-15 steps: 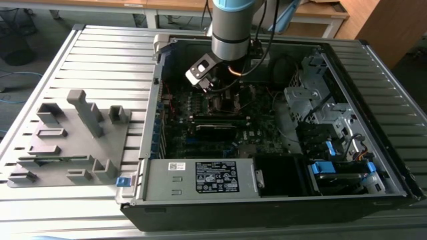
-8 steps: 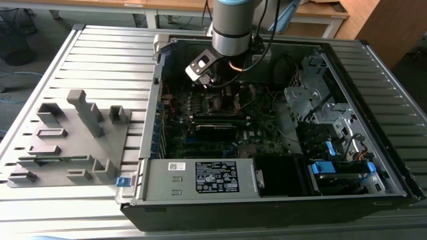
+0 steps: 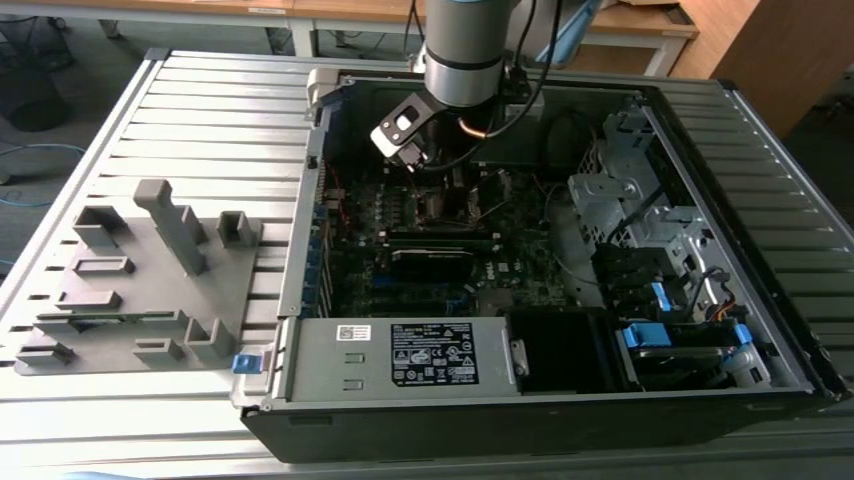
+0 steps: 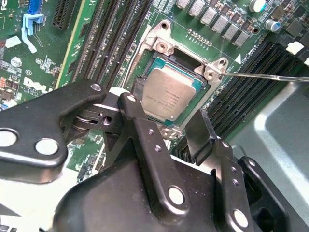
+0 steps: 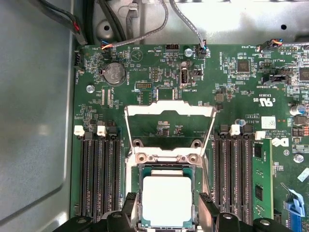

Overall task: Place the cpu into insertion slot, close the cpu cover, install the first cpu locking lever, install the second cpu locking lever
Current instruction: 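Place the cpu into insertion slot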

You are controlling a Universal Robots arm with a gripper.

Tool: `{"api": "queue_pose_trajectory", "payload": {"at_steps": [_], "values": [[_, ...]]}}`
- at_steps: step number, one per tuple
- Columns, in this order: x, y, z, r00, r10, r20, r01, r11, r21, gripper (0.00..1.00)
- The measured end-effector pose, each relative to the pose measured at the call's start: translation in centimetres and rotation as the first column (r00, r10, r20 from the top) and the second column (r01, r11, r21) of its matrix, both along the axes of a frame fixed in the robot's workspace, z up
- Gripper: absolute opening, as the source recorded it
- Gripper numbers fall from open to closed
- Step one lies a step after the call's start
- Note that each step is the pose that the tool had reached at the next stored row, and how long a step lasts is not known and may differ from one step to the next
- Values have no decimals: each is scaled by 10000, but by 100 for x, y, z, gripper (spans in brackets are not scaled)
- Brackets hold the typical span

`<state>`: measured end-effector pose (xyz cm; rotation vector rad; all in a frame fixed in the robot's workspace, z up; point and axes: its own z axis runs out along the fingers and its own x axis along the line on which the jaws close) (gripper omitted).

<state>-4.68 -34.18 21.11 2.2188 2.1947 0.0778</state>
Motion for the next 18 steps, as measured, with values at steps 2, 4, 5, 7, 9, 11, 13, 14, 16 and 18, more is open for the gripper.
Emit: {"api": "queue_pose_trajectory", "payload": {"at_steps": [2,4,5,7,9,11,13,14,16,18], "values": [[0,0,0,10000,0,0,0,10000,2,60],[0,0,0,10000,0,0,0,10000,3,53],[0,0,0,10000,0,0,0,10000,3,47],[0,0,0,10000,0,0,0,10000,5,41],[0,0,0,10000,0,0,0,10000,6,30],[0,0,0,10000,0,0,0,10000,7,24],[0,0,0,10000,0,0,0,10000,9,18],[0,0,0,10000,0,0,0,10000,9,12],[0,0,0,10000,0,-1,0,10000,10,10],[0,0,0,10000,-1,0,1,10000,12,10]]}}
